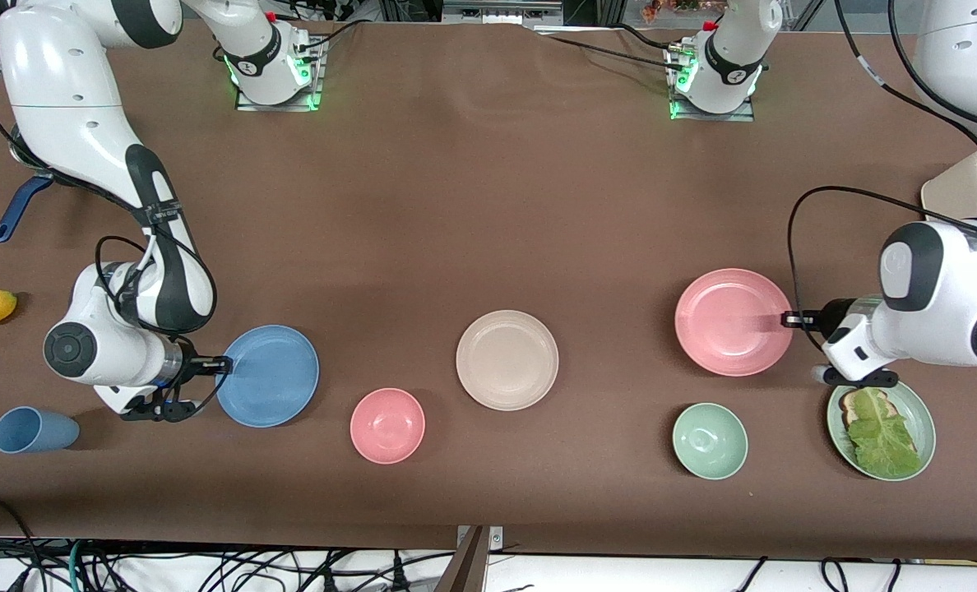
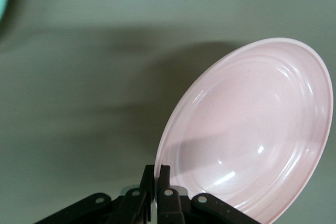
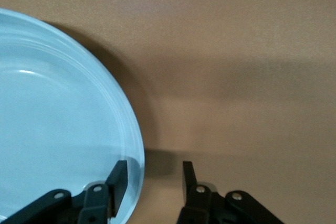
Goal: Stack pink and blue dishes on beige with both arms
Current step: 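Carry the pink plate onto the beige plate and open the left gripper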
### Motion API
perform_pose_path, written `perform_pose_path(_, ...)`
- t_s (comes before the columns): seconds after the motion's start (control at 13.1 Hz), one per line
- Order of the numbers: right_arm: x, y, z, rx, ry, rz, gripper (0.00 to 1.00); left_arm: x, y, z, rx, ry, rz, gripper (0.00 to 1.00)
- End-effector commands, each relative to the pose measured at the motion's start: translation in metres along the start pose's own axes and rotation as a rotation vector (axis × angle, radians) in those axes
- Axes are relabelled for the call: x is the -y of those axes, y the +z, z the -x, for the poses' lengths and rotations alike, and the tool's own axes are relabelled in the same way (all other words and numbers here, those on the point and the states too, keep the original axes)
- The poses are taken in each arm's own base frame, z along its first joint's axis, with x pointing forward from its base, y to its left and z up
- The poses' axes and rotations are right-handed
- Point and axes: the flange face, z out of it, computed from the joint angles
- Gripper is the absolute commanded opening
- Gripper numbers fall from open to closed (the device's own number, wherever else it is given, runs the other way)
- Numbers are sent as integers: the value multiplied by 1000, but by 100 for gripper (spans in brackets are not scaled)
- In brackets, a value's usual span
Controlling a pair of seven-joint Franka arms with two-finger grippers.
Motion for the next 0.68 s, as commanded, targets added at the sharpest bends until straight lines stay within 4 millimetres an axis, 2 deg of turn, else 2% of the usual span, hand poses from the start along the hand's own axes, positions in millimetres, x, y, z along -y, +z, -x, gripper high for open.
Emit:
perform_pose_path(0.0,4,1,0,2,-3,-8,45,-61,-6,6,13,-60,43,0)
perform_pose_path(0.15,4,1,0,4,0,-8,42,-113,-10,9,6,-88,65,0)
perform_pose_path(0.38,6,1,1,7,-1,-13,30,-208,19,9,-11,-139,86,0)
perform_pose_path(0.53,6,1,1,6,1,-15,19,-255,44,11,-29,-157,96,0)
perform_pose_path(0.61,7,1,1,6,3,-19,15,-271,57,9,-44,-171,103,0)
